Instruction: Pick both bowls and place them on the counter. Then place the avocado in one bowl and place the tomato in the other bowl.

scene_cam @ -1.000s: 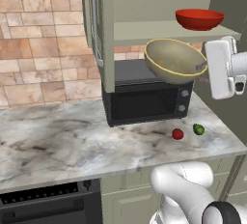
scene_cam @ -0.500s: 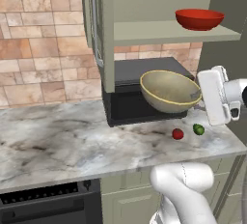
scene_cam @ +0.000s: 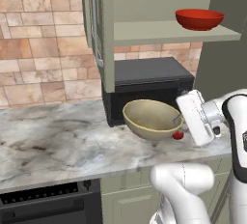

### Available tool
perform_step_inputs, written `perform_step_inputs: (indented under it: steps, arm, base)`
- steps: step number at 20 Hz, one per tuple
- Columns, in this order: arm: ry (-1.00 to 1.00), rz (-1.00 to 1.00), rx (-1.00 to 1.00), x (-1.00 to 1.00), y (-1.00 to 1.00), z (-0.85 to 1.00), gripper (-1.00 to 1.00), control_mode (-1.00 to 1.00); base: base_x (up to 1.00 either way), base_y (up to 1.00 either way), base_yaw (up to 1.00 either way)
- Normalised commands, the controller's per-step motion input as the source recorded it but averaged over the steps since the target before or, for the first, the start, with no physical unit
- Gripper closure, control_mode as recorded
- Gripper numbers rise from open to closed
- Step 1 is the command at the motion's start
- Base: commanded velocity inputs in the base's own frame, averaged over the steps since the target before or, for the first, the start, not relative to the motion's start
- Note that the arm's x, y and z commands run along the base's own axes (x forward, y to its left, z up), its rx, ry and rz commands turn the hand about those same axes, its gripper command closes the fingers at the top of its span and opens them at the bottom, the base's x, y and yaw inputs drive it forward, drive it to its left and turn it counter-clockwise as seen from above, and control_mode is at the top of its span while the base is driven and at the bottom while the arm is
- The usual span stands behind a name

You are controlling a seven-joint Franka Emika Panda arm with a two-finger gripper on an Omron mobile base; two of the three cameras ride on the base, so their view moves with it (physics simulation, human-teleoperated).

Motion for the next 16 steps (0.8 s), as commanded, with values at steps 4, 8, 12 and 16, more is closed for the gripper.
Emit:
perform_step_inputs:
  steps: [4, 8, 12, 16]
  arm:
    - [0.01, 0.24, 0.00, 0.00, 0.53, -0.63, 1.00, -1.00]
    - [0.00, 0.11, 0.00, 0.29, 0.60, -0.47, 1.00, -1.00]
    - [0.00, 0.02, 0.00, 0.50, 0.48, -0.25, 1.00, -1.00]
    - [0.00, 0.00, 0.00, 0.47, 0.53, -0.37, 1.00, -1.00]
  base:
    - [0.00, 0.00, 0.00]
    - [0.00, 0.00, 0.00]
    - [0.00, 0.00, 0.00]
    - [0.00, 0.00, 0.00]
